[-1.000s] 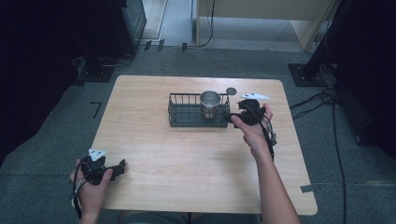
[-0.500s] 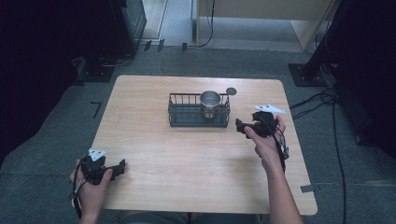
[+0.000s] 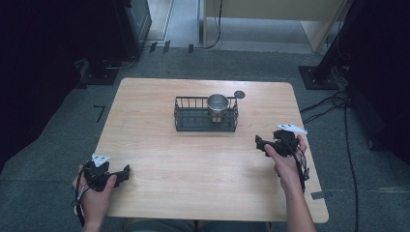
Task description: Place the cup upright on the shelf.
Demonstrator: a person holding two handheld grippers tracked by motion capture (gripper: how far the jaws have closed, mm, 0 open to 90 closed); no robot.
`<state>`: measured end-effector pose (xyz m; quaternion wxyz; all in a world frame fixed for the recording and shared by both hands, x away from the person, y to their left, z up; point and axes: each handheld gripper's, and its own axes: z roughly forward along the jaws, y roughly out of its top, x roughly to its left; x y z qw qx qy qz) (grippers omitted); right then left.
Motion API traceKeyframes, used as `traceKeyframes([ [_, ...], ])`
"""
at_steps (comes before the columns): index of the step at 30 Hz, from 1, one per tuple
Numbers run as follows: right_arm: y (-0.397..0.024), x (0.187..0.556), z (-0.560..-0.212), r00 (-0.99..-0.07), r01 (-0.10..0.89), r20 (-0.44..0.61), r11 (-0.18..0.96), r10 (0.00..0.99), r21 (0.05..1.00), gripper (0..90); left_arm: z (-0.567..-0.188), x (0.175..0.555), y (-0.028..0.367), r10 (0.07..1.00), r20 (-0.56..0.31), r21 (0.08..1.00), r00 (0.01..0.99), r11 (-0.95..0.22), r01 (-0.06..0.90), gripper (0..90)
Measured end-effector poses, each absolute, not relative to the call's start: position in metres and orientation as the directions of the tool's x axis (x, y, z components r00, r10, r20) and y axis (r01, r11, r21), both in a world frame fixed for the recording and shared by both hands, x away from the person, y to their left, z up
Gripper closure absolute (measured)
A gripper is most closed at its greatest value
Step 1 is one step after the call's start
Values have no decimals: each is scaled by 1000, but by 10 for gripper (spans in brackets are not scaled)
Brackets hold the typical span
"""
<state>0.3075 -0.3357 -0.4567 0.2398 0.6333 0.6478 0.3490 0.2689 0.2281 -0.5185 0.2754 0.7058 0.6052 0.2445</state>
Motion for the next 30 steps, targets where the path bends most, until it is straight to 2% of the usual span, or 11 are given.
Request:
traceKeyframes([
  [30,-395,250,-511,56,695,154,-149,986,703,49,-518,269,228,989,12,685,148,-116,720,0],
])
